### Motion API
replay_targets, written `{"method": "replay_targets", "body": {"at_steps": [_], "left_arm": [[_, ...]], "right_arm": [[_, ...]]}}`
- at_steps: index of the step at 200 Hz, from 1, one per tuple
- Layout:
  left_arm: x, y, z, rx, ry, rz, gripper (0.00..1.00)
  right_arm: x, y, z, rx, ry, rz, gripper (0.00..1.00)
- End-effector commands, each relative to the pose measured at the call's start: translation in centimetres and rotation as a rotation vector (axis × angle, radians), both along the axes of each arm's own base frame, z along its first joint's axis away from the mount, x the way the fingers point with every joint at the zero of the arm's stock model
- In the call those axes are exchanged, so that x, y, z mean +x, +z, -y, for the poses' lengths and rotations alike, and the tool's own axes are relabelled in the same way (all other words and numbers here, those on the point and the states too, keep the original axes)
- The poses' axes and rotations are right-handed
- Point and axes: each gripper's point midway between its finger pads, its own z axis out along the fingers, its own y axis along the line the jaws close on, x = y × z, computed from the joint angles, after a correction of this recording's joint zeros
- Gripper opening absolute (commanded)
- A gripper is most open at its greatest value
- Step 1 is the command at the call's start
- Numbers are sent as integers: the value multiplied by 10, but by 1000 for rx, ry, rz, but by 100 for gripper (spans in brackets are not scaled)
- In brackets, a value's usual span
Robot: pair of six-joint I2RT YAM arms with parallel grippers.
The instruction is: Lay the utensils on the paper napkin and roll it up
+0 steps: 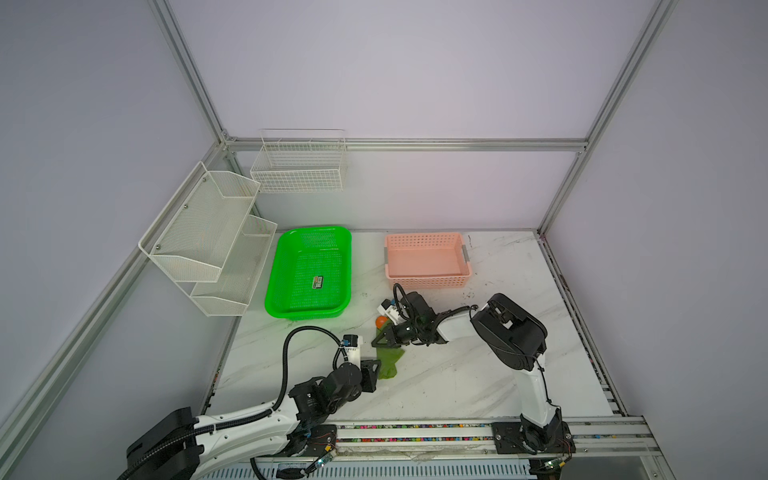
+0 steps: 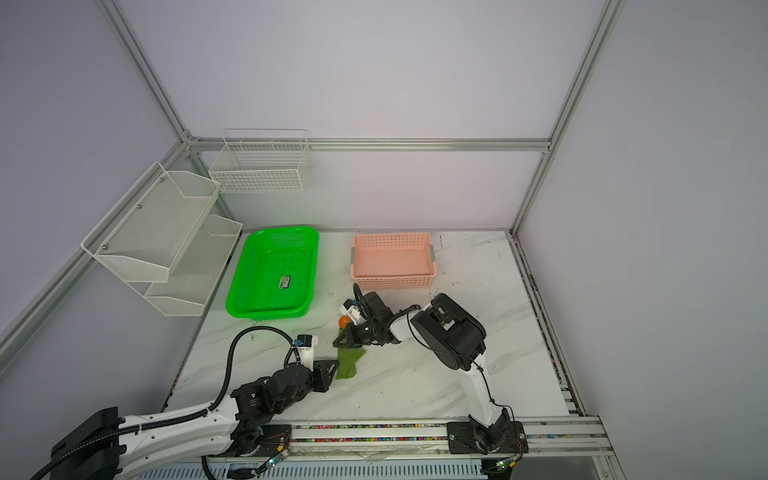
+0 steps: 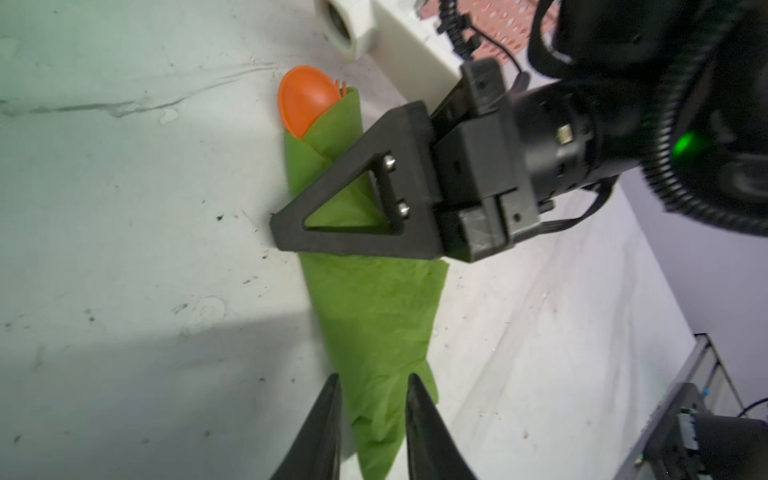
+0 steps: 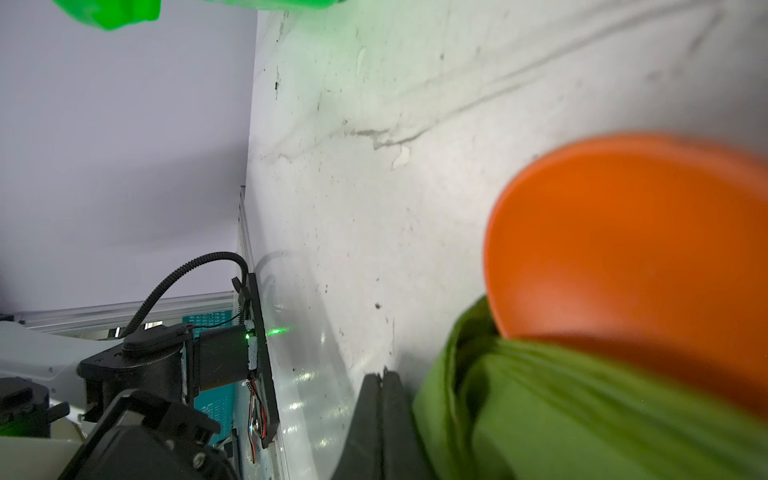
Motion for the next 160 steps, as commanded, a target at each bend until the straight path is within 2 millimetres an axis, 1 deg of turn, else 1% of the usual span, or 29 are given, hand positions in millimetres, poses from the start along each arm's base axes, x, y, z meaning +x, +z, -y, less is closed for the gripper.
{"method": "replay_targets", "body": {"at_steps": [1, 63, 111, 144, 160], "left_arm": [[14, 31, 15, -57, -4, 62, 30], [22, 28, 29, -75, -24, 43, 32], [27, 20, 43, -52, -52, -2, 33], [27, 17, 45, -45, -49, -24, 34], [26, 13, 44, -22, -47, -45, 34]], "right_arm": [[-7, -66, 41, -244, -94, -73, 0], [-7, -67, 39, -235, -95, -81, 0], [-8, -67, 39, -232, -94, -79, 0], [-9, -68, 40, -231, -94, -82, 0], [-9, -68, 39, -227, -94, -81, 0]]}}
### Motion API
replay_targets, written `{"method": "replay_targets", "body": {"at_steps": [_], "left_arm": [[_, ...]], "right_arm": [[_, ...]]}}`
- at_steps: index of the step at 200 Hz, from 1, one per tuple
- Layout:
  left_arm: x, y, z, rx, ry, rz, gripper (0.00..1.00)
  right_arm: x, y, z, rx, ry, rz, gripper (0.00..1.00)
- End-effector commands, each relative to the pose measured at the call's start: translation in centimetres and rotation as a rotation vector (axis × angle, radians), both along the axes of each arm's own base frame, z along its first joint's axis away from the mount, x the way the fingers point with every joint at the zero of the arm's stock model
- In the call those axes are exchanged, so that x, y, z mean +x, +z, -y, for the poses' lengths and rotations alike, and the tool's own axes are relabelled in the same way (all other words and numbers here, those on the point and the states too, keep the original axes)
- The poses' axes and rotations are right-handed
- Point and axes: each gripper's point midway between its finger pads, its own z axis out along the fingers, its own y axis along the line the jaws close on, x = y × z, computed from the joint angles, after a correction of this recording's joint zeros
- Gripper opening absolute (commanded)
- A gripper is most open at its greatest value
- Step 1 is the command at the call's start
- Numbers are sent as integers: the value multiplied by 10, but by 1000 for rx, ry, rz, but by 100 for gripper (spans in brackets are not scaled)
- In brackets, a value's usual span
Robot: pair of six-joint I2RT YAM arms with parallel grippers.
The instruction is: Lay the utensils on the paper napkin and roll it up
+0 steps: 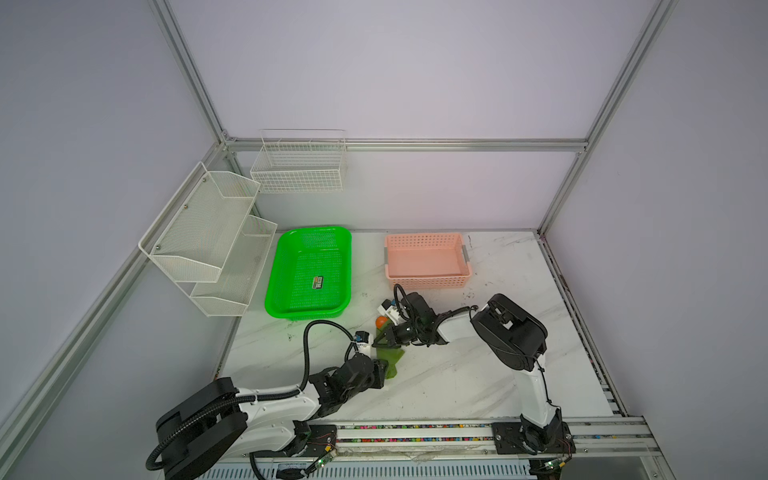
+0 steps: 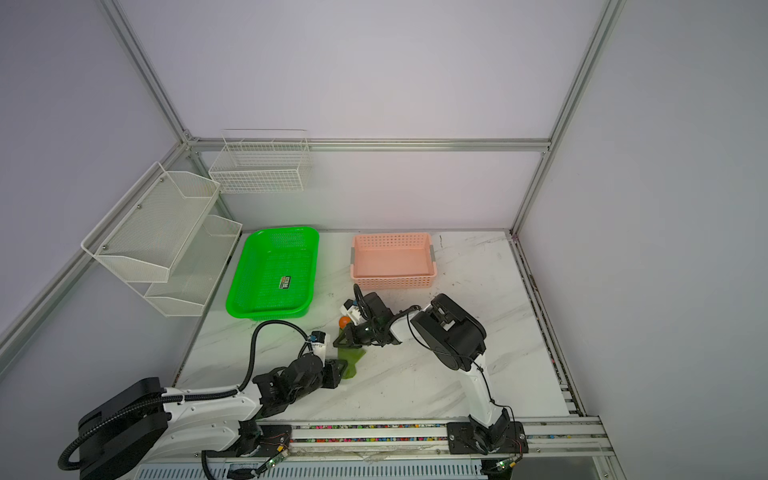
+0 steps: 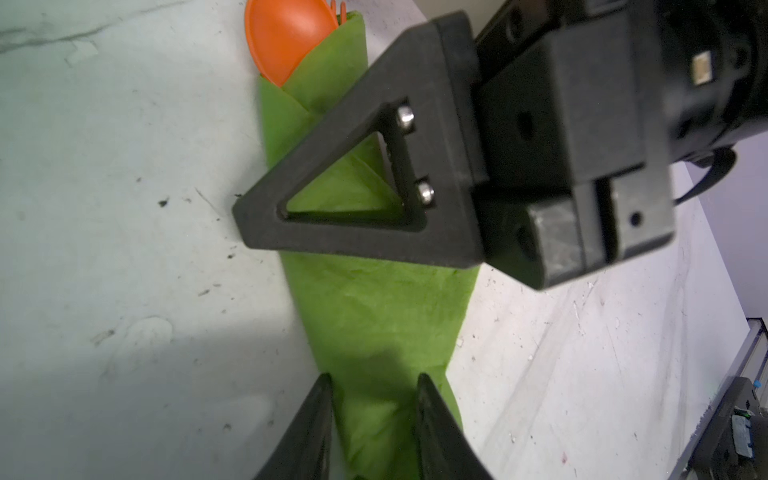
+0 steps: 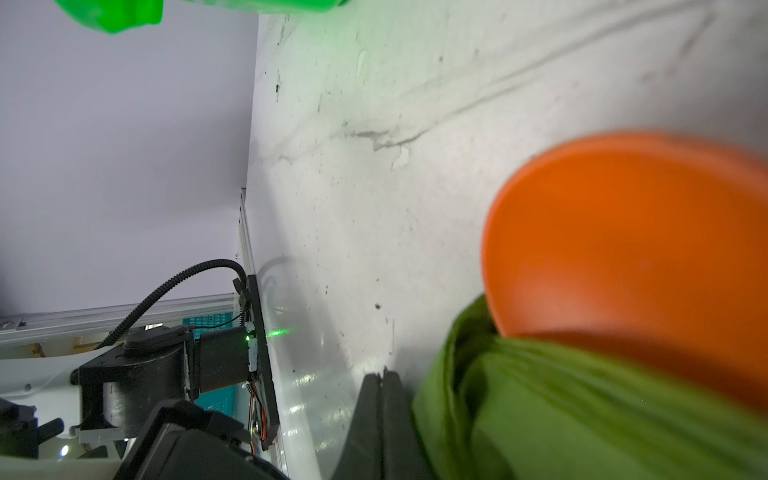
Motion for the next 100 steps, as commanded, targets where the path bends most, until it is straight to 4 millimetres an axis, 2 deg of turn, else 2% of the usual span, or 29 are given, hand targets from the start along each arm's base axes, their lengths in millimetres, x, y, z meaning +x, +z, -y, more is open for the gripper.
{"method": "replay_targets", "body": {"at_steps": [1, 68, 100], "left_arm": [[17, 35, 22, -71, -2, 45, 34], [7, 7, 21, -10, -8, -67, 33], [5, -3, 17, 24, 13, -112, 24]], "right_arm": [[-9, -69, 39, -234, -89, -86, 0], [-7, -63, 36, -221, -89, -80, 0], [-6, -59, 35, -216, -91, -78, 0]]}}
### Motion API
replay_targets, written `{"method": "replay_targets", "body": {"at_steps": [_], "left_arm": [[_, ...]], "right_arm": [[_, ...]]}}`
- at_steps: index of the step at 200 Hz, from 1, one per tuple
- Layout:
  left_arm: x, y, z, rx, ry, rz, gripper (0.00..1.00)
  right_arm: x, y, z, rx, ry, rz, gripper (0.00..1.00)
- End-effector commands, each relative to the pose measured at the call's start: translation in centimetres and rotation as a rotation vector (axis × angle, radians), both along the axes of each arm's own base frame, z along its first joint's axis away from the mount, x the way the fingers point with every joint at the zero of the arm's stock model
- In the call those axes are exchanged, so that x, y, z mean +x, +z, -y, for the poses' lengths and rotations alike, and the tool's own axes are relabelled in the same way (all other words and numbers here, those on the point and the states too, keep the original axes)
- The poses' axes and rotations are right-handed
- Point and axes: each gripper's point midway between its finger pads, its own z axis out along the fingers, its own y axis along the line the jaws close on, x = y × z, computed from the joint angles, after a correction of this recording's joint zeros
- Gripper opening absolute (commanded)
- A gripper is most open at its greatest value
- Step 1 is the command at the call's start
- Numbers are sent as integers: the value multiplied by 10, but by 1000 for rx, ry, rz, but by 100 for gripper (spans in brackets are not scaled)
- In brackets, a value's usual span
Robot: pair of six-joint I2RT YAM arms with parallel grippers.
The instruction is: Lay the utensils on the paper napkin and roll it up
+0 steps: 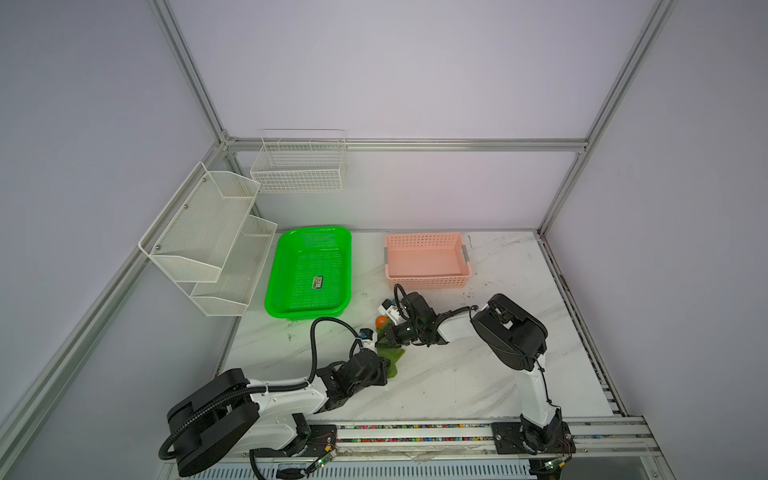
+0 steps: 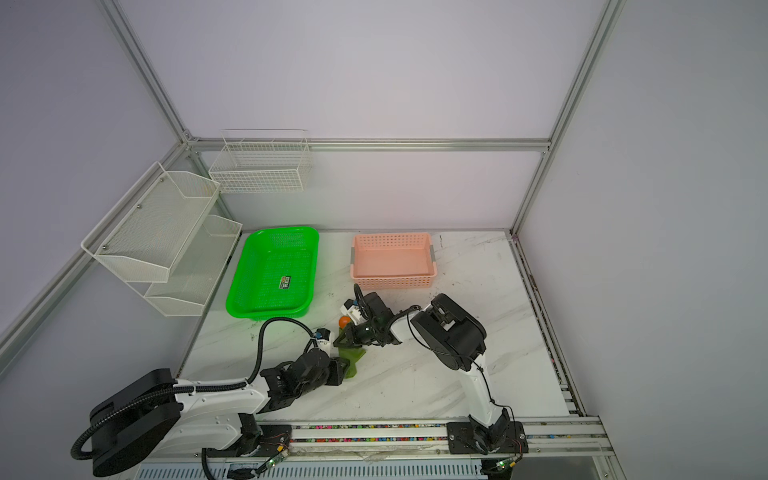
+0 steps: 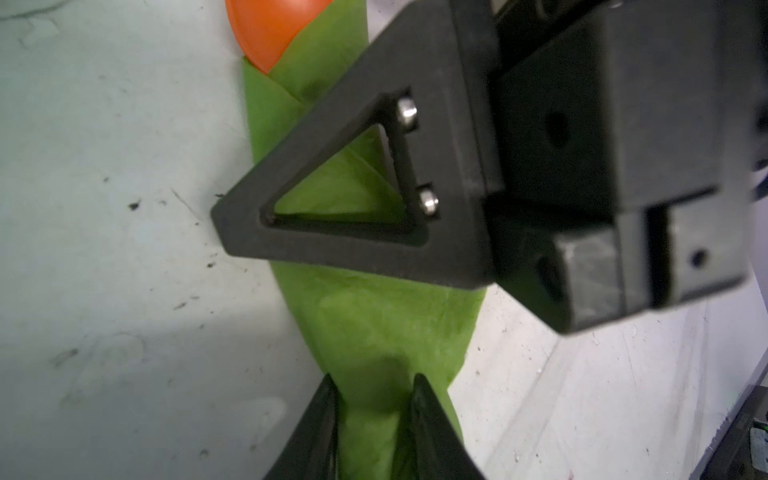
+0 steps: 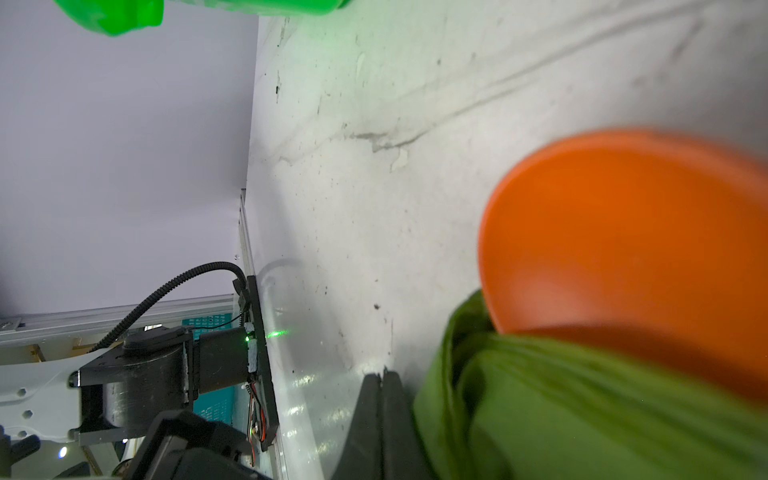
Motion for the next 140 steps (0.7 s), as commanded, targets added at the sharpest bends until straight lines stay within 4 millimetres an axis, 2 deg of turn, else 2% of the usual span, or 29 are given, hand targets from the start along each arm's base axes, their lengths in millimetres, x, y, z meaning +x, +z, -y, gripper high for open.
{"method": "replay_targets", "body": {"at_steps": [1, 43, 95, 119, 140], "left_arm": [[2, 4, 9, -4, 5, -47, 24], [-2, -5, -2, 39, 41, -82, 13], [-7, -17, -11, 78, 65, -123, 10], [-8, -21, -12, 86, 74, -139, 10], [-8, -23, -13, 92, 75, -142, 10]], "right_arm": [[-7, -60, 35, -217, -89, -81, 0], [-4, -46, 30, -197, -87, -69, 0], [4, -14, 23, -166, -88, -24, 2], [9, 17, 22, -148, -98, 15, 15], [15, 59, 25, -135, -123, 84, 24]]}}
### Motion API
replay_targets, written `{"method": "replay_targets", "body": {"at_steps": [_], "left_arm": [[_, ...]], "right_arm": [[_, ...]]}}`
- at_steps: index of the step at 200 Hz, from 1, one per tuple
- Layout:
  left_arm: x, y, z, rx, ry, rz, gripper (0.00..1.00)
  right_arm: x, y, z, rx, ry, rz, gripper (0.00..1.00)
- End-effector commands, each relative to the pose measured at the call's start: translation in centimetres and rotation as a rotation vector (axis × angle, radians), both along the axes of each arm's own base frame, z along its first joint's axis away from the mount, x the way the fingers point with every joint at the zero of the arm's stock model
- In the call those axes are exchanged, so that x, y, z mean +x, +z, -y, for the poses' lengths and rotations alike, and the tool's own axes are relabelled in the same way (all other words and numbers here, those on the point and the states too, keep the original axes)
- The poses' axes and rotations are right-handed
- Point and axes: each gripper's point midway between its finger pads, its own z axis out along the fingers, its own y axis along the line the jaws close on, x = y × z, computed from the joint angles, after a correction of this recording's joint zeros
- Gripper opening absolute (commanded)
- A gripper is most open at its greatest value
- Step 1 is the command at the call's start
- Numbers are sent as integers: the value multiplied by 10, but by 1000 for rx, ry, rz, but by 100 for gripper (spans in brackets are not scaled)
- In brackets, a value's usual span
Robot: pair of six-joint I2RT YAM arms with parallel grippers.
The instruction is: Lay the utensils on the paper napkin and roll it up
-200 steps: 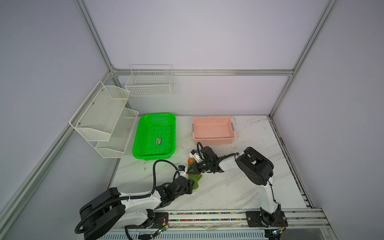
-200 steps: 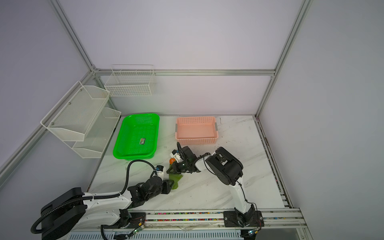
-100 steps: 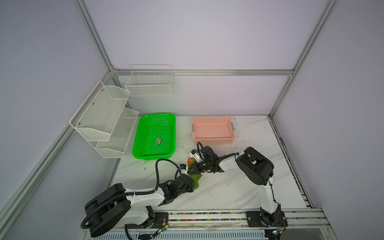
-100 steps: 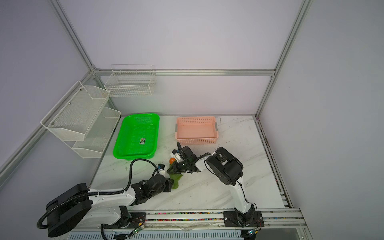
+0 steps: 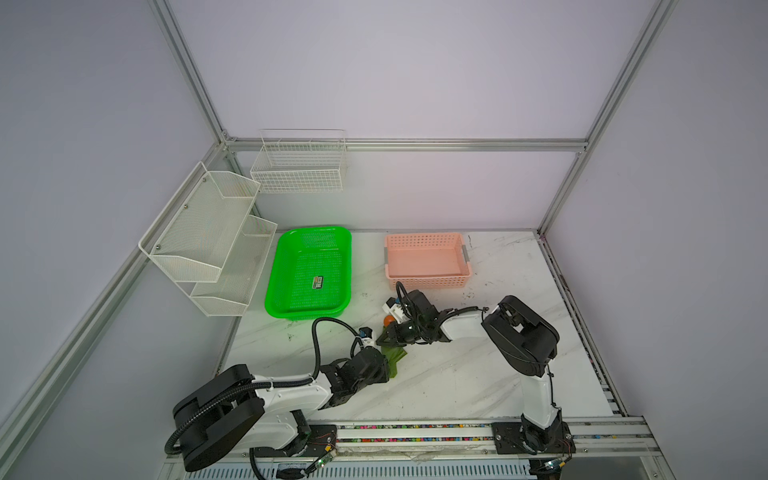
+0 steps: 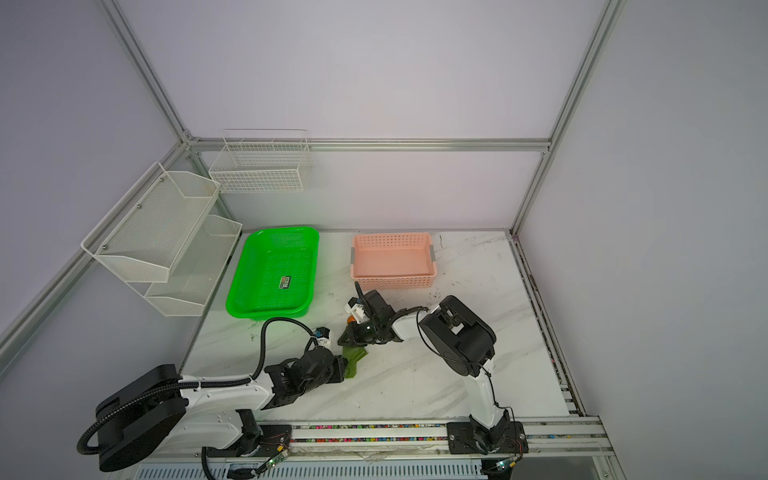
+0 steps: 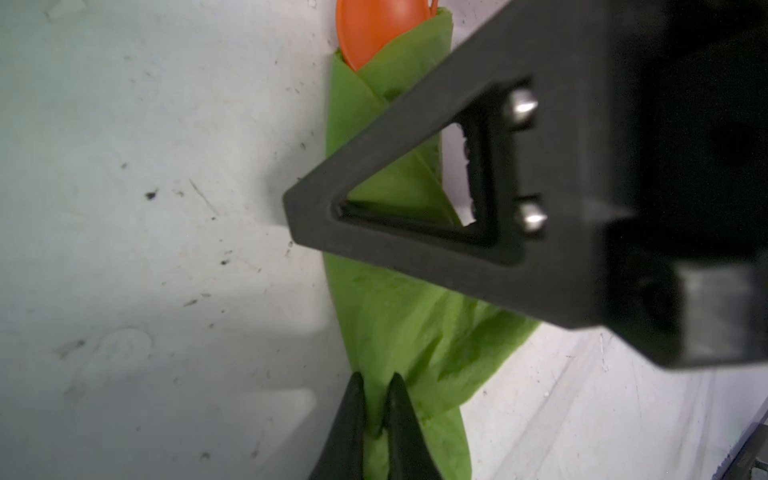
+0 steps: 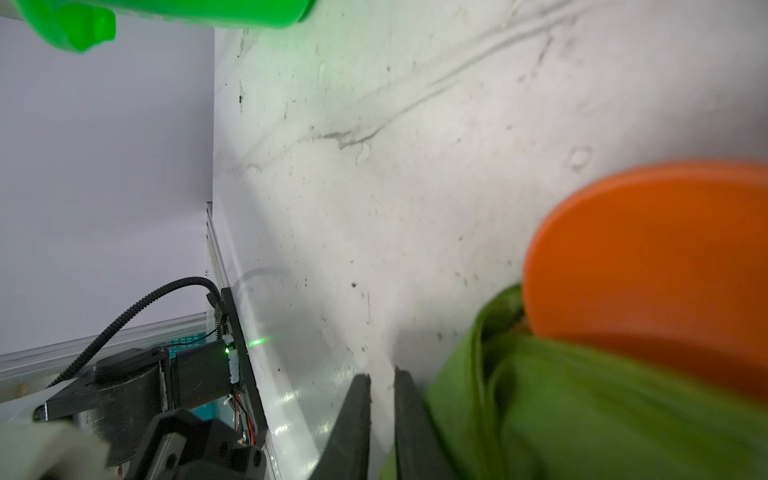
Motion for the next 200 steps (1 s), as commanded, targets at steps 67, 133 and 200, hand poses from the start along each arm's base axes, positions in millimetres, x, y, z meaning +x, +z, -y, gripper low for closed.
{"method": "replay_targets", "body": {"at_steps": [67, 133, 200], "left_arm": [[-9, -18, -10, 88, 6, -86, 10], [-9, -16, -6, 81, -10, -89, 11], [-10, -10, -6, 52, -10, -82, 13]], "right_arm": [[7, 68, 37, -120, -129, 94, 30], [-18, 29, 36, -159, -106, 27, 29], [-27, -8, 53, -256, -118, -18, 30]]}}
